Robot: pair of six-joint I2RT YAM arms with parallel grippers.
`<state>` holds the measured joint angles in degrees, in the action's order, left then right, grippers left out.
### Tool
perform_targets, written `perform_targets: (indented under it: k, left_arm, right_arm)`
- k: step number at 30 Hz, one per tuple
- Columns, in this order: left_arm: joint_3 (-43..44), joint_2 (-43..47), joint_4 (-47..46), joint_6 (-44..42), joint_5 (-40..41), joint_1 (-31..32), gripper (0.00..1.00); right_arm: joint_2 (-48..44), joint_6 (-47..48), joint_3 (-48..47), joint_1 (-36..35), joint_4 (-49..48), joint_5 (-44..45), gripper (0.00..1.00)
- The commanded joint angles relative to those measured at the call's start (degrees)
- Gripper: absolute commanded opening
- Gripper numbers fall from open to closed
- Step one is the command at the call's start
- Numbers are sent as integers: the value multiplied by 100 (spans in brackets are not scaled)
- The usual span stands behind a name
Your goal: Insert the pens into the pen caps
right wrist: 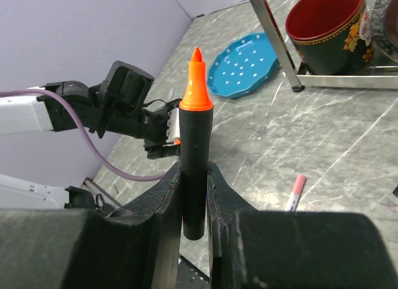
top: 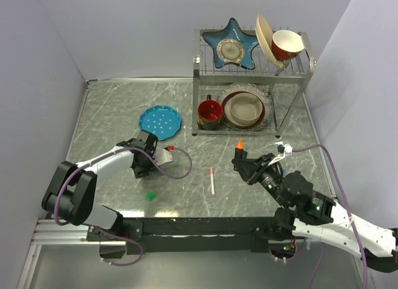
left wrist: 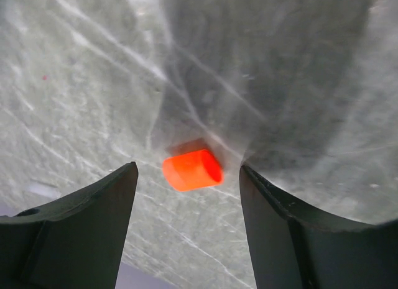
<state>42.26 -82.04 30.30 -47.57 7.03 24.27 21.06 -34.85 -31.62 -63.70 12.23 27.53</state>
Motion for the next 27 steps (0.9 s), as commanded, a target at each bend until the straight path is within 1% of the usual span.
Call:
perform_targets:
  k: [1, 8, 14, 18, 23, 27]
  left_arm:
    - [151, -93, -235, -261, 229, -133, 71]
    - [256, -470, -209, -288, 220, -186, 70]
    - [212, -462, -332, -323, 484, -186, 69]
    - [388, -506, -420, -191, 142, -186, 68]
    - [528, -787, -420, -147, 185, -186, 65]
    - [643, -744, -508, -94, 10, -186, 65]
  right_arm:
    - [-76, 145, -248, 25, -45, 244, 0]
    - [-268, 198, -284, 25, 86, 332, 0]
    - [-515, 216, -231, 25, 166, 402, 0]
    - [-524, 242, -240, 25, 166, 402, 0]
    - [-524, 268, -266, 25, 201, 402, 0]
    - [-506, 260, -240, 25, 166, 402, 0]
